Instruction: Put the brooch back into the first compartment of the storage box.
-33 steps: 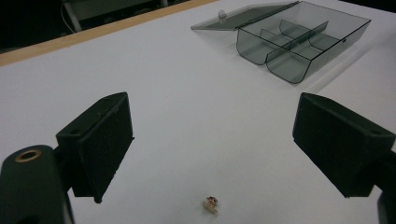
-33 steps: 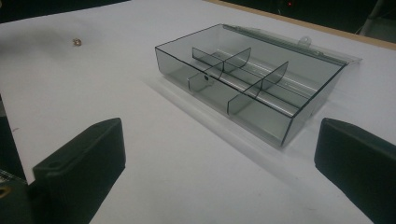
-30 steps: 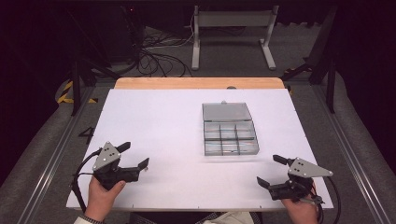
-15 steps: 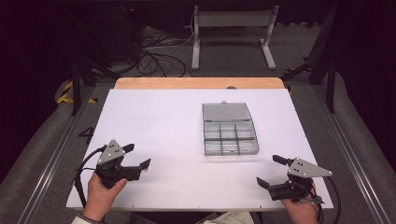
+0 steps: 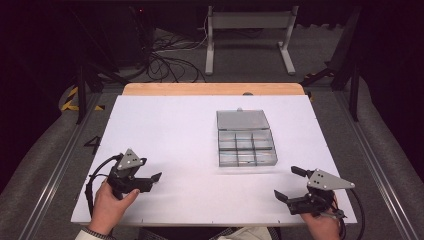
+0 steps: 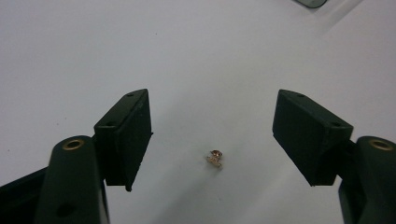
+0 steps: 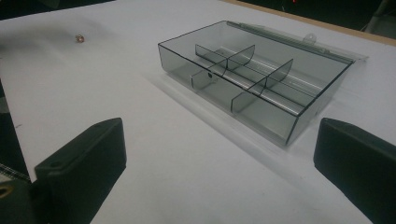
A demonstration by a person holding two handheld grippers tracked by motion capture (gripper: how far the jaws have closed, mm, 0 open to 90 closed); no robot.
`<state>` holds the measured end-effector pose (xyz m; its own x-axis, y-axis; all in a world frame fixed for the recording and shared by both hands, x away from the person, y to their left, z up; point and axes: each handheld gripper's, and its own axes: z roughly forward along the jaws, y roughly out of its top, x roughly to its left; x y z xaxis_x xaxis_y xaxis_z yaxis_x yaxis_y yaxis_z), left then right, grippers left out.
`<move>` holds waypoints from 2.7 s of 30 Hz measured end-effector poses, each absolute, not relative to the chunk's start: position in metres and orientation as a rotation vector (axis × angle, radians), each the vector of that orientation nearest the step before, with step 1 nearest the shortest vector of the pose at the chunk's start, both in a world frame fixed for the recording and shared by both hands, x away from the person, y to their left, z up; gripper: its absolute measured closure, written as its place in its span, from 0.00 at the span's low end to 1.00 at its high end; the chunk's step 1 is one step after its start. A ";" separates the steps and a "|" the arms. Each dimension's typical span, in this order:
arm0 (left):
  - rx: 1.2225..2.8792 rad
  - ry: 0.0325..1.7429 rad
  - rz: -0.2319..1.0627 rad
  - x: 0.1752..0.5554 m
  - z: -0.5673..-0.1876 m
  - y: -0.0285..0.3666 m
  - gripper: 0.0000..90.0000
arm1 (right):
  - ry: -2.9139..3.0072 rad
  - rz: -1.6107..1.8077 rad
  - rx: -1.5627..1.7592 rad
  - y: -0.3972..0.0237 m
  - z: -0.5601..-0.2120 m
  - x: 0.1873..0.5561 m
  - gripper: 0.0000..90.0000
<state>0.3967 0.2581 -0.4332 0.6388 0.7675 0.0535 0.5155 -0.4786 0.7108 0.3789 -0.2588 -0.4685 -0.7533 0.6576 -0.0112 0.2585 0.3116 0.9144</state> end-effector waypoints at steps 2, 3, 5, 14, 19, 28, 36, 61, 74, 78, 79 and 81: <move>2.201 0.996 0.476 0.398 -0.434 0.257 0.36 | 2.203 1.426 0.817 -0.259 -0.469 0.379 0.04; 2.213 0.998 0.467 0.398 -0.434 0.257 0.36 | 2.203 1.427 0.818 -0.259 -0.469 0.379 0.04; 2.225 0.997 0.463 0.399 -0.434 0.256 0.38 | 2.203 1.427 0.818 -0.259 -0.469 0.379 0.04; 2.303 0.983 0.427 0.404 -0.435 0.255 0.43 | 2.206 1.430 0.819 -0.259 -0.469 0.379 0.04; 2.328 0.973 0.420 0.405 -0.436 0.254 0.44 | 2.208 1.430 0.822 -0.259 -0.469 0.379 0.04; 2.396 0.935 0.398 0.410 -0.443 0.252 0.47 | 2.209 1.426 0.822 -0.259 -0.469 0.379 0.04; 2.464 0.925 0.375 0.415 -0.449 0.249 0.53 | 2.210 1.427 0.821 -0.259 -0.469 0.379 0.04; 2.577 0.945 0.267 0.429 -0.459 0.244 0.72 | 2.214 1.425 0.820 -0.259 -0.470 0.379 0.04; 2.603 0.933 0.223 0.433 -0.462 0.242 0.82 | 2.216 1.426 0.818 -0.260 -0.470 0.379 0.04; 2.604 0.927 0.211 0.433 -0.463 0.243 0.85 | 2.218 1.425 0.816 -0.259 -0.470 0.379 0.04; 2.604 0.927 0.211 0.433 -0.463 0.242 0.86 | 2.219 1.424 0.815 -0.259 -0.470 0.379 0.04; 2.606 0.926 0.214 0.433 -0.462 0.242 0.86 | 2.220 1.424 0.816 -0.259 -0.470 0.379 0.04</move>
<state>0.4333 0.2423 -0.4624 0.7731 0.6340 0.0204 0.5785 -0.7179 0.3872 0.3790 -0.2591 -0.4700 -0.7598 0.6501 -0.0052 0.2662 0.3185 0.9098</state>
